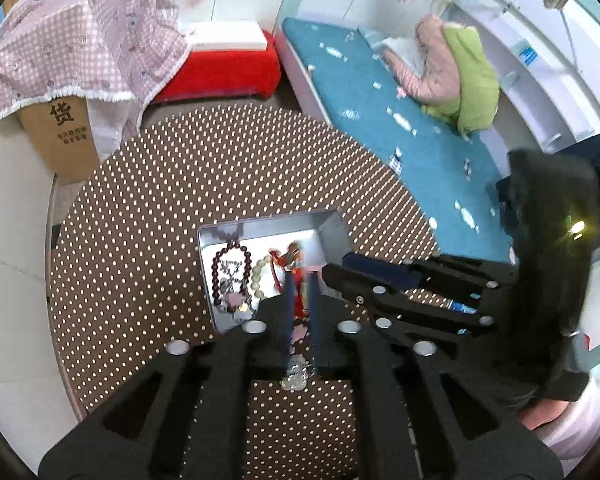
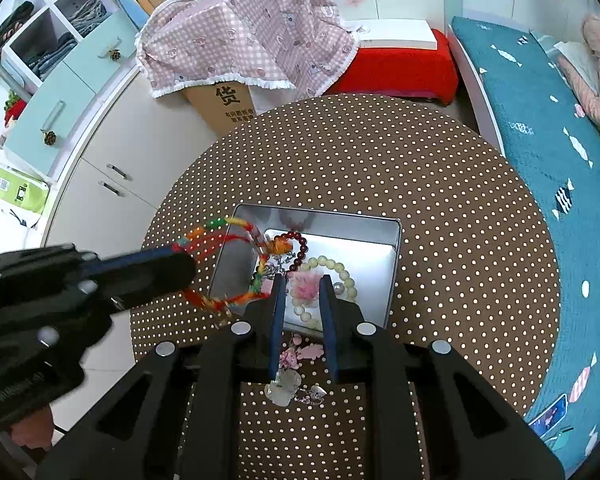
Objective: Organize jewelry
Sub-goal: 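Drop the red cord into the tray with the left tool while the right tool drops the pink charm there, then lower the left tool onto the pale jade pendant and close on it, then lift the jade pendant with the left tool while the right tool grasps a small pink charm, then carry the jade pendant into the tray with the left tool while the right tool carries its charm there, then return both tools to the pink charms and close the left tool on one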
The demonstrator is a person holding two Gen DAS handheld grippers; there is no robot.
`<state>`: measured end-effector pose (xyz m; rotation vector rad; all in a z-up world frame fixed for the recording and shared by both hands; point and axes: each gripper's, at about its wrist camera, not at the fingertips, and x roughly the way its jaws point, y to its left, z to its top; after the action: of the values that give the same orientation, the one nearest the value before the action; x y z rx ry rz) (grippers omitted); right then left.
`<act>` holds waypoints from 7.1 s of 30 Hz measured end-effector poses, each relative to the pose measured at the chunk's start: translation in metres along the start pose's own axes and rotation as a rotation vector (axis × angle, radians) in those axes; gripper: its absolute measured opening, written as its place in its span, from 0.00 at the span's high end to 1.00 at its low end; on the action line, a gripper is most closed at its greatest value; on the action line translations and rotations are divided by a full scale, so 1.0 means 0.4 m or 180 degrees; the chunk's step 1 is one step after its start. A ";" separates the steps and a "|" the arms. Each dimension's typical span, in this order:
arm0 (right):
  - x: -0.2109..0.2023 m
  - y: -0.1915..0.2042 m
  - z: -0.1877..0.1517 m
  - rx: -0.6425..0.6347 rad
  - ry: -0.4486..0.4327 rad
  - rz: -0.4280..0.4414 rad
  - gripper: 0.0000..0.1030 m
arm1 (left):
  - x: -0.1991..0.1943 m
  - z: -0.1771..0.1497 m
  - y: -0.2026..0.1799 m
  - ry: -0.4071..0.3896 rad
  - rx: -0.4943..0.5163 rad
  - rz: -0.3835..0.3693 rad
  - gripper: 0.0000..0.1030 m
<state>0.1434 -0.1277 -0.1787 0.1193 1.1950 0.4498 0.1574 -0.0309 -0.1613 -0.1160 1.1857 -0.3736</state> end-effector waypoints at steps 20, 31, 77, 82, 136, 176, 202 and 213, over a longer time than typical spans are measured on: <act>-0.012 -0.062 -0.068 0.0214 0.0163 -0.0124 0.51 | 0.074 -0.125 0.019 0.0446 -0.0045 0.0106 0.74; 0.023 -0.090 -0.188 0.0342 0.0475 -0.0205 0.48 | 0.228 -0.269 0.012 0.1036 0.0048 0.0126 0.72; 0.103 -0.030 -0.245 -0.0028 0.0780 -0.0135 0.45 | 0.292 -0.308 -0.011 0.1095 0.0067 0.0430 0.60; 0.093 -0.072 -0.239 0.0057 0.0780 -0.0193 0.45 | 0.323 -0.299 -0.050 0.1082 0.0134 0.0587 0.56; 0.044 0.011 -0.160 -0.0087 0.0375 0.0140 0.92 | 0.195 -0.289 0.187 0.1078 -0.0206 0.0594 0.45; -0.174 0.022 0.015 -0.0228 -0.0449 0.0238 0.92 | -0.023 -0.002 0.025 0.0133 0.0130 0.0514 0.58; 0.038 -0.075 -0.034 0.0184 0.0230 0.0062 0.66 | 0.208 0.000 0.049 0.0568 0.0097 0.0376 0.56; -0.001 -0.073 -0.079 0.0271 0.0167 0.0007 0.65 | 0.128 -0.048 0.040 0.0428 0.0172 0.0355 0.53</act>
<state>0.1225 -0.1589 -0.1997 0.1828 1.2660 0.4062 0.1599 -0.0317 -0.2182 0.0225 1.3075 -0.3188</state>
